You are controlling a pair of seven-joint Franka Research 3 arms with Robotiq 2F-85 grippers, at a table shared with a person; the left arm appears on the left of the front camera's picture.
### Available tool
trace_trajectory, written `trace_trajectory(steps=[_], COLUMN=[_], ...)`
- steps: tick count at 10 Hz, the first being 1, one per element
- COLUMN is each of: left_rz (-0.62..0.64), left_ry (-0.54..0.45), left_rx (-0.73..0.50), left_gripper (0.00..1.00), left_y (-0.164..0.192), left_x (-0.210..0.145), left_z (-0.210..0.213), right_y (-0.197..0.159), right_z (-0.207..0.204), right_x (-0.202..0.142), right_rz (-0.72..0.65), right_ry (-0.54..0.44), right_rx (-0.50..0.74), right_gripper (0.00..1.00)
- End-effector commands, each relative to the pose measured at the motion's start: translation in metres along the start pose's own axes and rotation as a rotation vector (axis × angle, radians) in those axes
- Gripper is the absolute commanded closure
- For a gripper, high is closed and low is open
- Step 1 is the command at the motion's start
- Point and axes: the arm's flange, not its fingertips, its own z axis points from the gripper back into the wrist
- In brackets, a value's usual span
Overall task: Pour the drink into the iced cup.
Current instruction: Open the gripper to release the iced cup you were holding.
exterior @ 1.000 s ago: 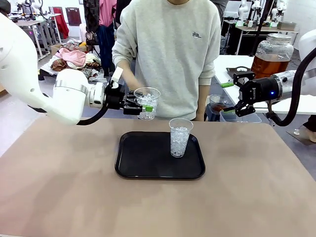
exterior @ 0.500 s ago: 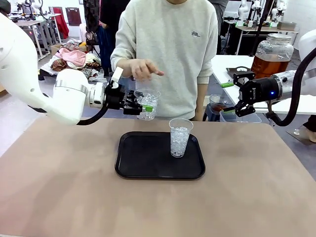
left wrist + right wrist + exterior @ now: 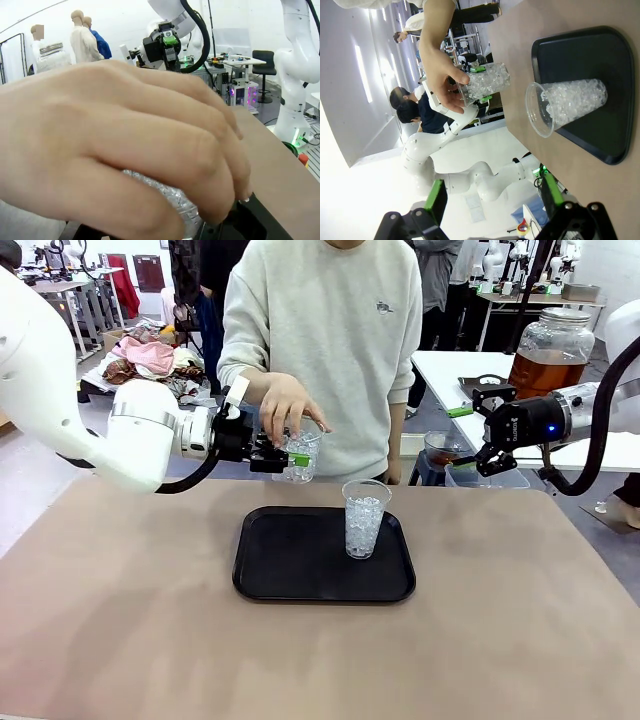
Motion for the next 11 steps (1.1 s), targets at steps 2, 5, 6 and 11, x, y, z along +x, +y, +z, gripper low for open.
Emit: trace_trajectory(steps=[2, 5, 6, 11], left_rz=[-0.012, -0.012, -0.012, -0.012], left_ry=[-0.002, -0.002, -0.002, -0.002], left_rx=[-0.002, -0.002, -0.002, -0.002], left_gripper=[0.40, 0.40, 0.40, 0.40], left_y=[-0.0008, -0.0008, -0.0008, -0.0008], left_x=[0.0030, 0.0030, 0.0030, 0.0030], left_z=[-0.0016, -0.0016, -0.0016, -0.0016], right_y=[0.0007, 0.0007, 0.0007, 0.0007], right_z=[0.0001, 0.0001, 0.0001, 0.0001], right_x=[-0.0007, -0.0007, -0.0007, -0.0007], right_rz=[0.000, 0.000, 0.000, 0.000], right_ry=[-0.001, -0.001, -0.001, -0.001], right_rx=[0.001, 0.001, 0.001, 0.001], right_gripper=[0.00, 0.00, 0.00, 0.00])
